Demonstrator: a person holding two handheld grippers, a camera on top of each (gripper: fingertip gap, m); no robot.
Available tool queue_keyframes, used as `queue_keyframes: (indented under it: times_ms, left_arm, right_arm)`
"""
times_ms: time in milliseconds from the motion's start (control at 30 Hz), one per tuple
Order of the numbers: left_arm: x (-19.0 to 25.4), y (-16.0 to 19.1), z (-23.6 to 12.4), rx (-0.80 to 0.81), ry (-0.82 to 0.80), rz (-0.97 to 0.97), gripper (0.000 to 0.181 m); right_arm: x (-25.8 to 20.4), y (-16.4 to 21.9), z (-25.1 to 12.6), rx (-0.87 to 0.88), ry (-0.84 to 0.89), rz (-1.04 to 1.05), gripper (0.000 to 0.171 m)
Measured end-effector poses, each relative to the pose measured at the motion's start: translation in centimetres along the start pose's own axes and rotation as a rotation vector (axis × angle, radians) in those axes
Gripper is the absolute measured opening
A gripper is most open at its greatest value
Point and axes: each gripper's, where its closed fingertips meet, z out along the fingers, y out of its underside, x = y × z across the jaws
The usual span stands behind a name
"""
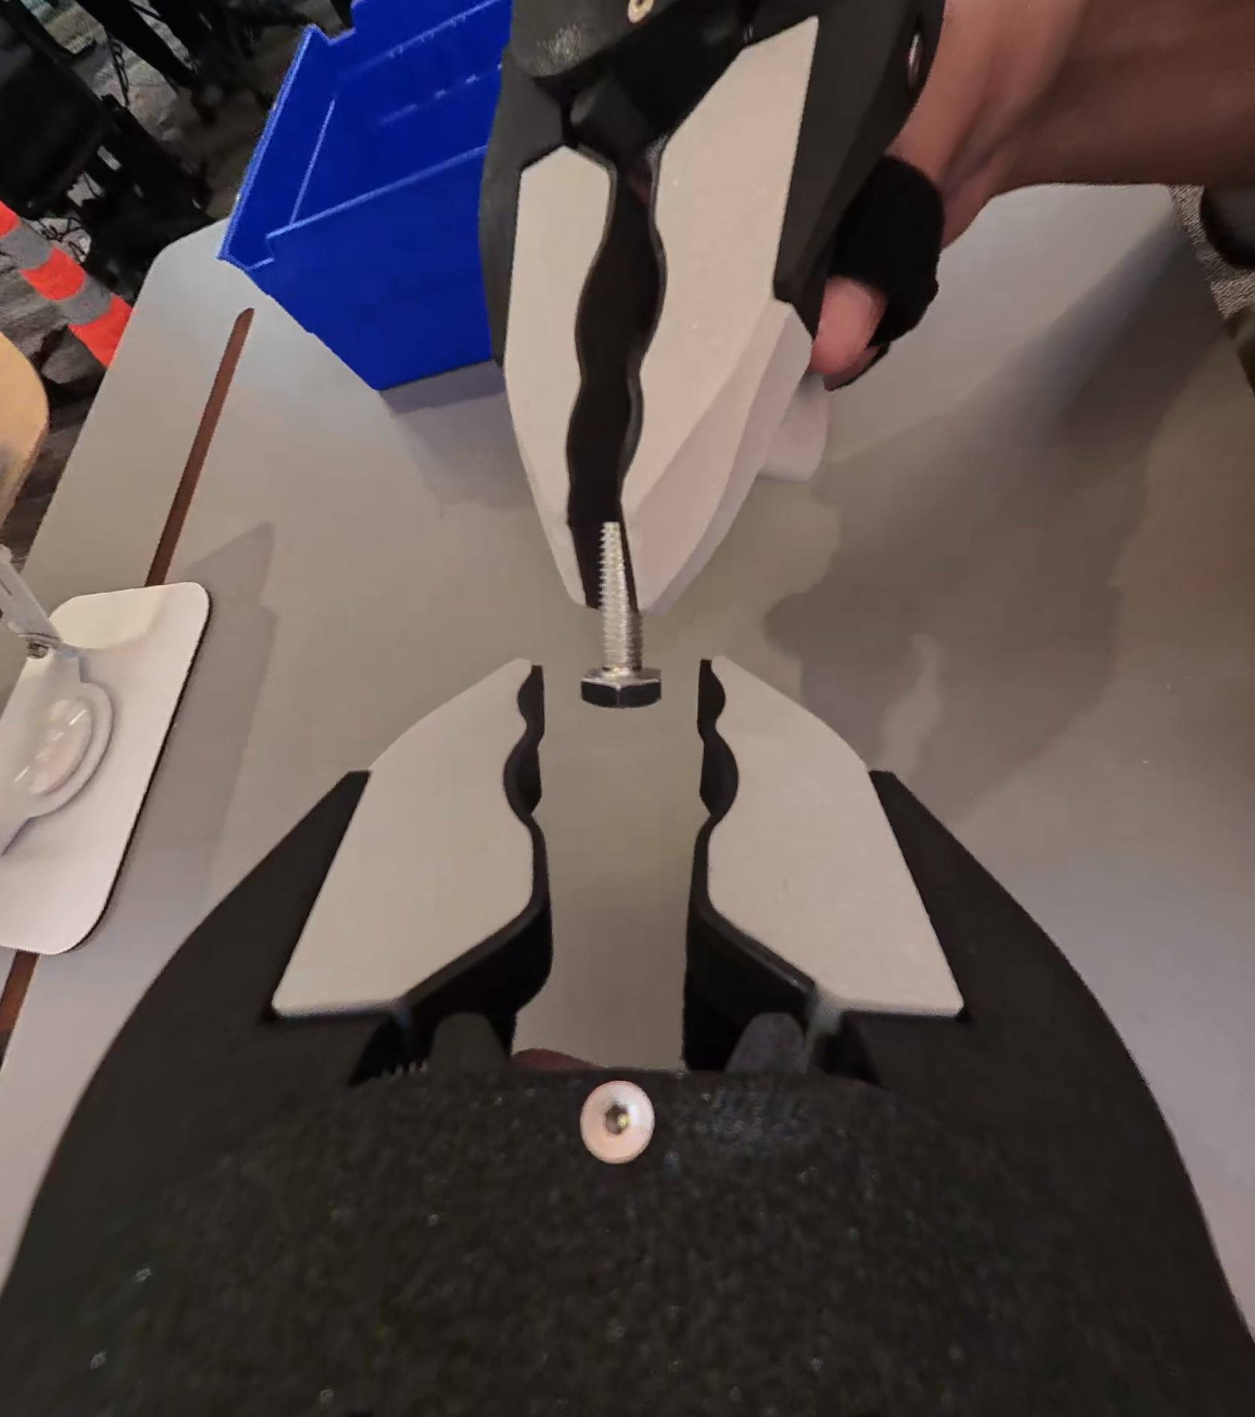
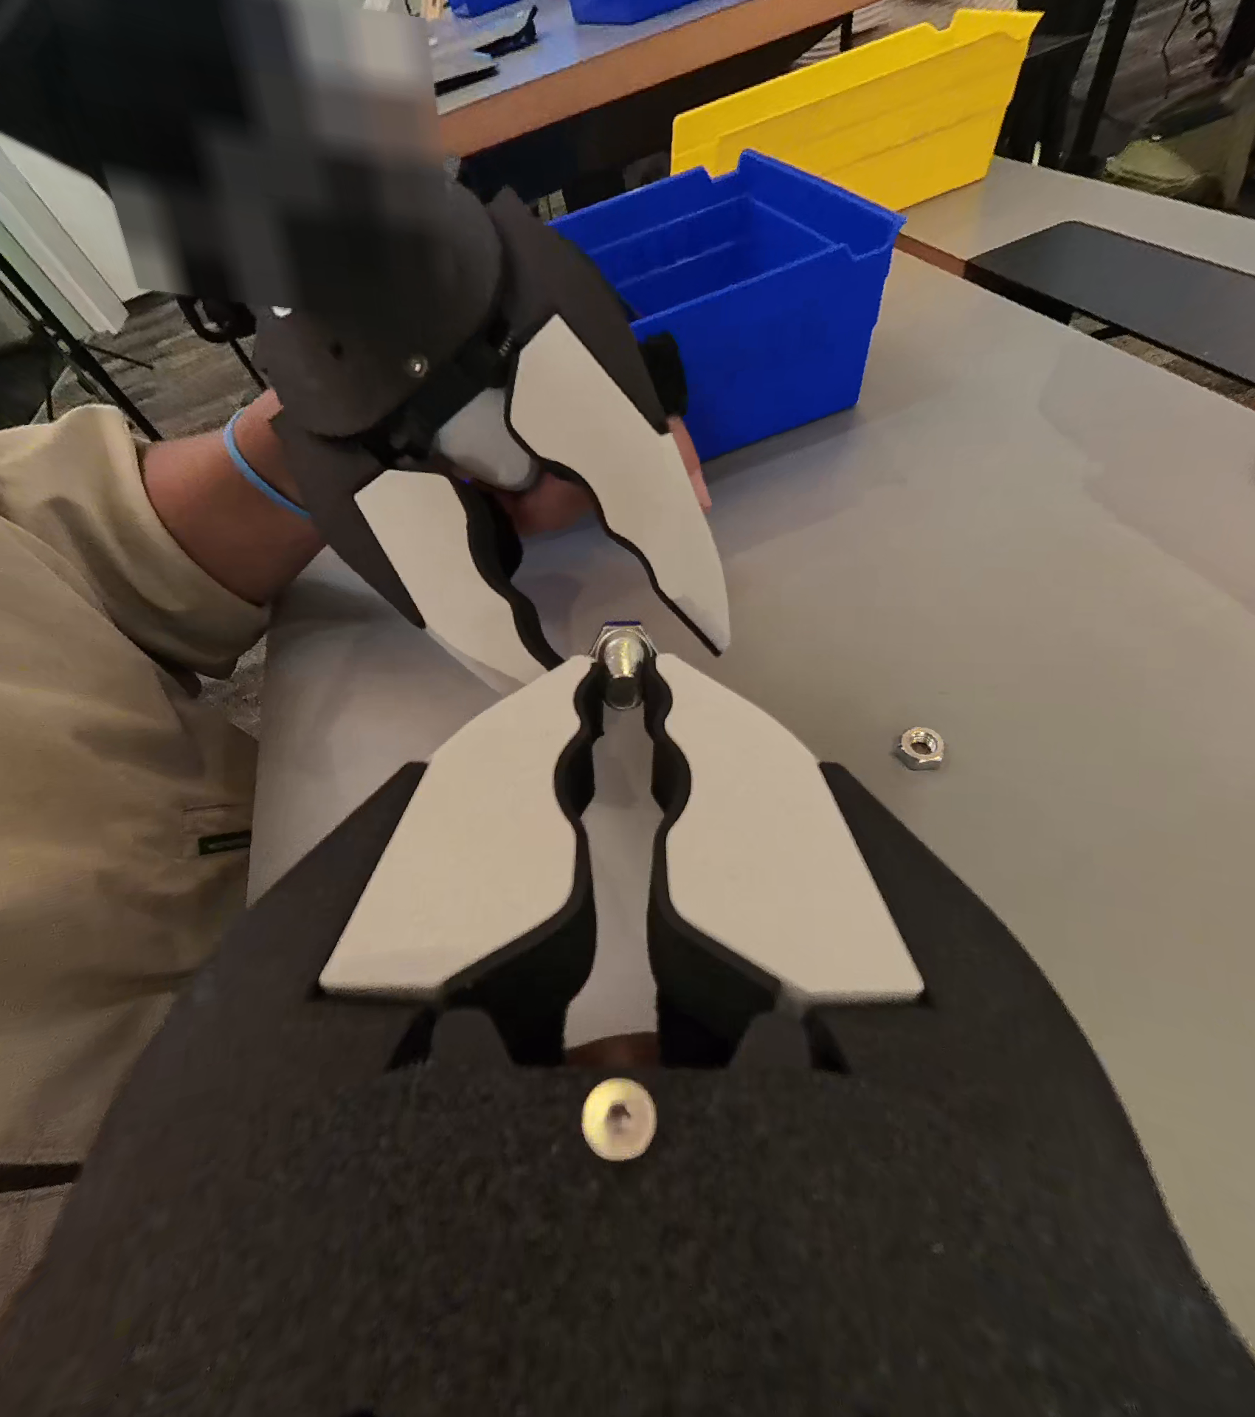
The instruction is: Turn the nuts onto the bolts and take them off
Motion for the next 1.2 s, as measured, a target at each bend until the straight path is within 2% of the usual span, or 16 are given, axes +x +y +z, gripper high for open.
queue_keyframes:
  times_ms: [33,67,100,167,333,400,500,567,667,733,833,967,1200]
  left_arm:
    - [0.1,-0.1,-0.1,0.006,0.012,-0.007,0.038]
    - [0.0,-0.1,-0.1,0.012,0.017,-0.011,0.035]
    - [0.0,-0.1,-0.2,0.013,0.025,-0.008,0.019]
    - [0.3,0.1,-0.2,0.006,0.071,-0.044,0.018]
    - [-0.3,0.1,-0.3,0.069,0.064,-0.095,0.018]
    - [-1.2,0.0,-0.4,0.110,0.018,-0.124,0.018]
    - [-3.2,-1.0,-1.6,0.299,-0.064,-0.277,0.018]
    - [-4.6,-1.6,-2.9,0.458,-0.095,-0.413,0.018]
    - [-5.8,-1.3,-4.6,0.658,-0.117,-0.599,0.018]
    - [-6.1,-0.2,-4.8,0.711,-0.148,-0.666,0.018]
    - [-6.3,1.0,-4.5,0.712,-0.202,-0.698,0.018]
    - [-6.5,1.3,-4.0,0.658,-0.267,-0.643,0.018]
    - [-7.2,1.9,-5.0,0.688,-0.276,-0.693,0.018]
  right_arm:
    - [-0.1,0.0,0.1,-0.004,-0.006,-0.006,0.010]
    - [-0.1,0.0,0.1,-0.005,-0.004,-0.009,0.010]
    - [0.0,0.0,0.2,-0.007,-0.002,-0.011,0.010]
    - [0.0,0.1,0.3,-0.016,-0.007,-0.013,0.010]
    - [0.5,-0.6,0.4,0.042,0.013,-0.024,0.011]
    - [1.2,-1.6,-0.3,0.116,0.042,-0.052,0.026]
    - [3.7,-3.0,-1.8,0.244,0.097,-0.054,0.029]
    - [6.1,-2.4,-2.3,0.259,0.149,-0.025,0.033]
    - [9.1,-0.3,-2.0,0.218,0.272,0.026,0.035]
    - [10.1,1.6,-1.5,0.147,0.357,0.035,0.037]
    - [10.1,3.7,-0.7,0.040,0.406,0.060,0.042]
    - [10.9,5.0,0.1,-0.064,0.518,0.013,0.050]
    - [11.8,7.0,5.7,-0.251,0.607,0.112,0.048]
